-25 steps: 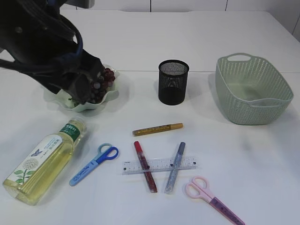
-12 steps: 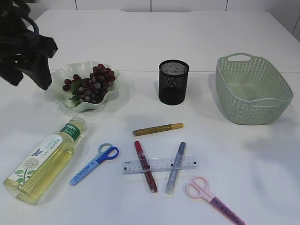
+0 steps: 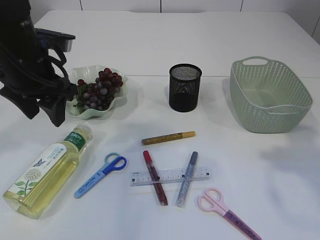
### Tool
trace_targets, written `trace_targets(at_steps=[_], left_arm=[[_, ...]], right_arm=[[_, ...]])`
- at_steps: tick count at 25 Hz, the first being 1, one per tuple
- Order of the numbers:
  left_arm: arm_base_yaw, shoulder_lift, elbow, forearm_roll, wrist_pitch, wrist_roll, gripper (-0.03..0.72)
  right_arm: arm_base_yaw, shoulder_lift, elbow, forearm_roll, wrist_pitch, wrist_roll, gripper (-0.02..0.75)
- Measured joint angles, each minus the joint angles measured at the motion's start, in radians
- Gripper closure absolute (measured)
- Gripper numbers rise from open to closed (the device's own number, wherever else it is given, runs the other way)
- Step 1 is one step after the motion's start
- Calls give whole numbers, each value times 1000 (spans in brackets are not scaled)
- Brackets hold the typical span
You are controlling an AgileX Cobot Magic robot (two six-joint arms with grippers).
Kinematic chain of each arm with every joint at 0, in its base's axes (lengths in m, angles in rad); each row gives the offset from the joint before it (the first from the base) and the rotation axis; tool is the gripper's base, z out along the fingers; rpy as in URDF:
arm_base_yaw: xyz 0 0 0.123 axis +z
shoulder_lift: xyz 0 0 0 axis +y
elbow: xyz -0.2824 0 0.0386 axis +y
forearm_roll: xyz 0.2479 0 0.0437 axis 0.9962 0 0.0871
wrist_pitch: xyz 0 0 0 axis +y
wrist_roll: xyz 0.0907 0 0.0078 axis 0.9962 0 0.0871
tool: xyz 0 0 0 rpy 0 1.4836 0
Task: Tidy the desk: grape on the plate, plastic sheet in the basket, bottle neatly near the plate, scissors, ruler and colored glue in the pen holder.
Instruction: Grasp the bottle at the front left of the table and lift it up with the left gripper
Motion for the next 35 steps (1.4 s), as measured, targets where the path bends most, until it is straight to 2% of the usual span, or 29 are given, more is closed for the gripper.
trace_targets(at_steps=[9, 14, 16, 19, 21, 28, 35], left_arm=[[5, 65, 0, 29, -10, 60, 241], [5, 65, 0, 78, -12, 50, 239], [5, 65, 0, 80, -12, 45, 192], [6, 85, -2, 61, -12, 43, 80], [6, 115, -2, 42, -14, 41, 53], [9, 194, -2, 21, -18, 55, 97], [43, 254, -2, 3, -20, 62, 104]], right_arm=[[0, -2, 0, 0, 0, -2, 264], [0, -2, 0, 0, 0, -2, 264], [0, -2, 0, -2, 0, -2, 264], [0, -2, 0, -2, 0, -2, 265], [0, -2, 0, -4, 0, -2, 265], [0, -2, 0, -8, 0, -2, 265], [0, -2, 0, -9, -2, -2, 265]])
